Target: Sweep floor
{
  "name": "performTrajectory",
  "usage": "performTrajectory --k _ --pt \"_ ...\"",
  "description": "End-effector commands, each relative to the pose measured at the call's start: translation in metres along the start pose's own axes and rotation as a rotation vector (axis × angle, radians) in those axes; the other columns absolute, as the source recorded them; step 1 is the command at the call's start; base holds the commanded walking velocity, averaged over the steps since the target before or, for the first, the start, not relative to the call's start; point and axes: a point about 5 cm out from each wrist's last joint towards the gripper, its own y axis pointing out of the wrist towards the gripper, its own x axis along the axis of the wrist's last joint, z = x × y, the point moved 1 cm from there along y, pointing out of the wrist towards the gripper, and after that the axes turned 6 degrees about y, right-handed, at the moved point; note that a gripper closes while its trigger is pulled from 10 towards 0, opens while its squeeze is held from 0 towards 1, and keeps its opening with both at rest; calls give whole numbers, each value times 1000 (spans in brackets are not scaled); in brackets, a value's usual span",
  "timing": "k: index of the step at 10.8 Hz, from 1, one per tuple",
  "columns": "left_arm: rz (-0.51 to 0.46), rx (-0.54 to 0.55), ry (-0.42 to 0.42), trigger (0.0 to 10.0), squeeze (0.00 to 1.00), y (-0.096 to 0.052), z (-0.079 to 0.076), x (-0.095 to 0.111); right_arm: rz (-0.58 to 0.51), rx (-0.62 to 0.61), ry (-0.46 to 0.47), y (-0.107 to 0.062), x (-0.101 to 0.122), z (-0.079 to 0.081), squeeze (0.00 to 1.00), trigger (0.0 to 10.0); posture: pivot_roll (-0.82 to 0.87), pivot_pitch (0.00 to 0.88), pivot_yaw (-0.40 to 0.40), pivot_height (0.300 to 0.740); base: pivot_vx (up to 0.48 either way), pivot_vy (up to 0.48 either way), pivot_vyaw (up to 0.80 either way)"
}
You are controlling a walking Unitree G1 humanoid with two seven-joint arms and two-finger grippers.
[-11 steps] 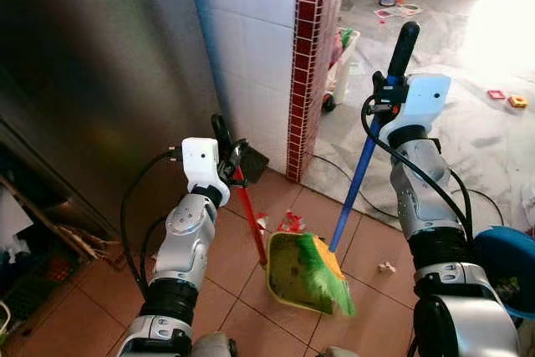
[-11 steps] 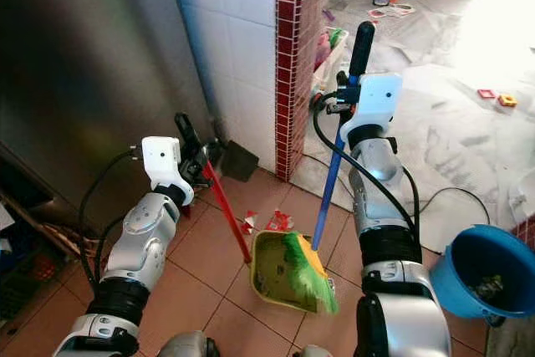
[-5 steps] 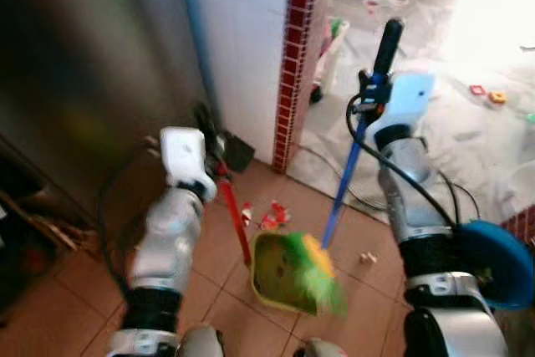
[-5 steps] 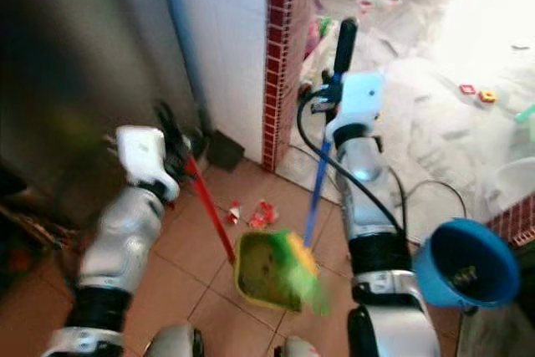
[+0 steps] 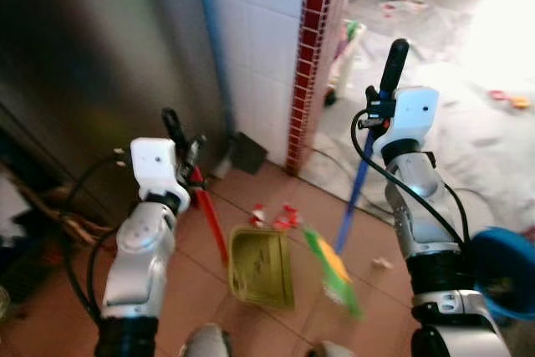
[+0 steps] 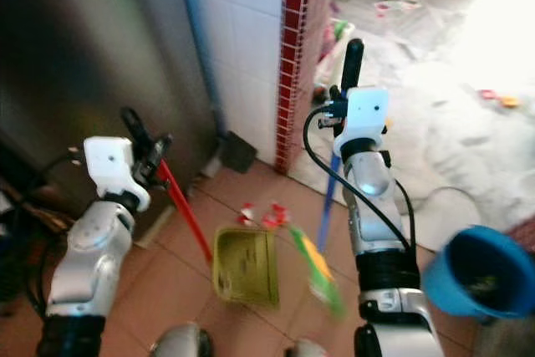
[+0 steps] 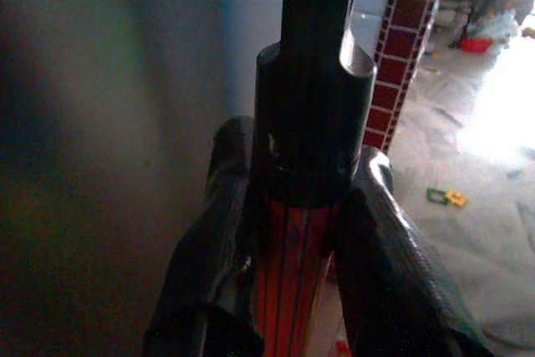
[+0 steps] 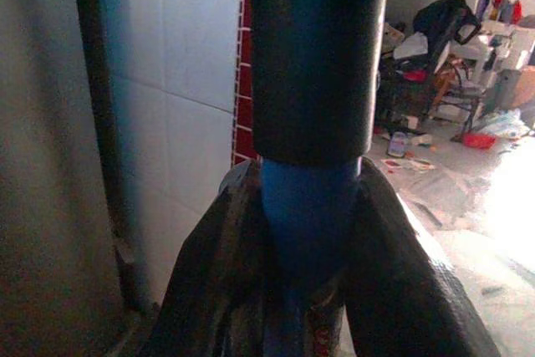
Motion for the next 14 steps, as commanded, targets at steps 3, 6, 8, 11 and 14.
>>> performTrajectory --k 3,6,8,11,14 --pt "-1 -71 5 10000 0 0 -2 0 21 89 -12 2 5 4 0 10000 -77 0 120 740 0 0 -415" --pt "-14 -47 -33 10000 0 4 0 3 -28 107 -42 -7 8 11 0 10000 -88 0 71 740 0 480 -800" --pt "-22 -45 -46 10000 0 3 -4 2 -100 1 -56 -10 16 11 0 10000 -76 0 48 740 0 480 0" --pt "-26 -125 -50 10000 0 6 -14 1 -55 -96 -72 -22 1 -2 0 10000 -96 0 56 740 0 480 0" --pt "-36 -149 -49 10000 0 9 -15 -1 -65 -143 -79 -21 3 -11 0 10000 -113 0 80 740 0 480 0"
